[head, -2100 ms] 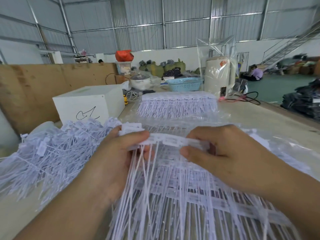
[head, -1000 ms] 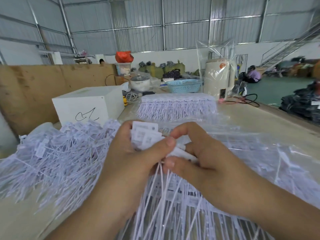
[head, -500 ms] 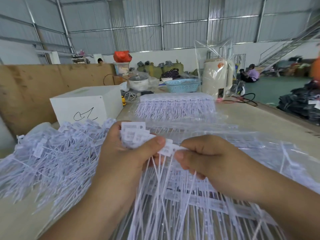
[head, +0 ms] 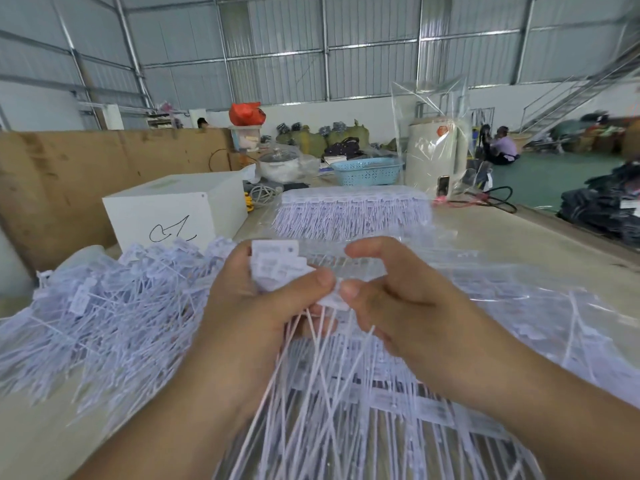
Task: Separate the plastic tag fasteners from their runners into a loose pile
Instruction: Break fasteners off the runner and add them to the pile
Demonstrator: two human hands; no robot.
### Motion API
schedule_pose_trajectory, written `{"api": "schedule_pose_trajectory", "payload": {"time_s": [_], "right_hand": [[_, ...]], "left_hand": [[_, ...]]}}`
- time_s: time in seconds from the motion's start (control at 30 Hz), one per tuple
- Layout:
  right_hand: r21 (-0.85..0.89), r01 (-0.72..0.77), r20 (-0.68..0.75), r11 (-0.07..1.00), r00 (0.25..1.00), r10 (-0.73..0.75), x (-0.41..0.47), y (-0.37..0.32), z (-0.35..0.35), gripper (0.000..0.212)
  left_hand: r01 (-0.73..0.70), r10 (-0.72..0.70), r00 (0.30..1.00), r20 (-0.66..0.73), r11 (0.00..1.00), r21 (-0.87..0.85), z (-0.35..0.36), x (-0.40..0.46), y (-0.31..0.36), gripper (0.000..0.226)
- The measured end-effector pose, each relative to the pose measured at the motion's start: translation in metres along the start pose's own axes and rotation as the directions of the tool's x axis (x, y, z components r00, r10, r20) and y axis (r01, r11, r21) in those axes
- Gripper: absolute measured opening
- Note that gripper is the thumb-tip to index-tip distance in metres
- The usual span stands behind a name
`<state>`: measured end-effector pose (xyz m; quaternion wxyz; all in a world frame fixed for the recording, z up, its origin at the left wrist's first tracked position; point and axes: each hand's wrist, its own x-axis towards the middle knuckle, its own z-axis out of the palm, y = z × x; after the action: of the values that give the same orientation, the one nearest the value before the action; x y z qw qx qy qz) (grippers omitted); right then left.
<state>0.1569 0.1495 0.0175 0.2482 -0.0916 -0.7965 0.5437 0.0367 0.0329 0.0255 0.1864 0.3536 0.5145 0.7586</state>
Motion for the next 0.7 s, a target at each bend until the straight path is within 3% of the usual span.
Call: {"api": "schedule_pose_trajectory", "payload": {"time_s": [0.17, 0.27, 0.53, 0.7], "right_hand": [[-0.049, -0.03, -0.01, 0.998, 1.0, 0.03, 0.003, 0.006, 0.001, 0.013], [-0.072, -0.033, 0.022, 0.997, 0.999, 0.035, 0.002, 0.007, 0.004, 0.021], [0.291, -0.181, 0.08, 0.94, 0.983, 0.164, 0.005, 0.009, 0.016, 0.027], [0.429, -0.205, 0.11, 0.879, 0.978, 0.175, 0.007, 0.014, 0.019, 0.038]], "left_hand": [[0.041, -0.042, 0.999, 0.009, 0.997, 0.061, 0.003, -0.004, -0.004, 0.065], [0.057, -0.057, 0.998, -0.008, 0.997, 0.06, 0.005, -0.006, -0.007, 0.063], [0.059, -0.052, 0.997, -0.059, 0.991, 0.117, 0.01, -0.009, -0.016, 0.023], [0.099, -0.101, 0.994, 0.04, 0.994, 0.053, 0.021, -0.005, -0.015, 0.022]]}}
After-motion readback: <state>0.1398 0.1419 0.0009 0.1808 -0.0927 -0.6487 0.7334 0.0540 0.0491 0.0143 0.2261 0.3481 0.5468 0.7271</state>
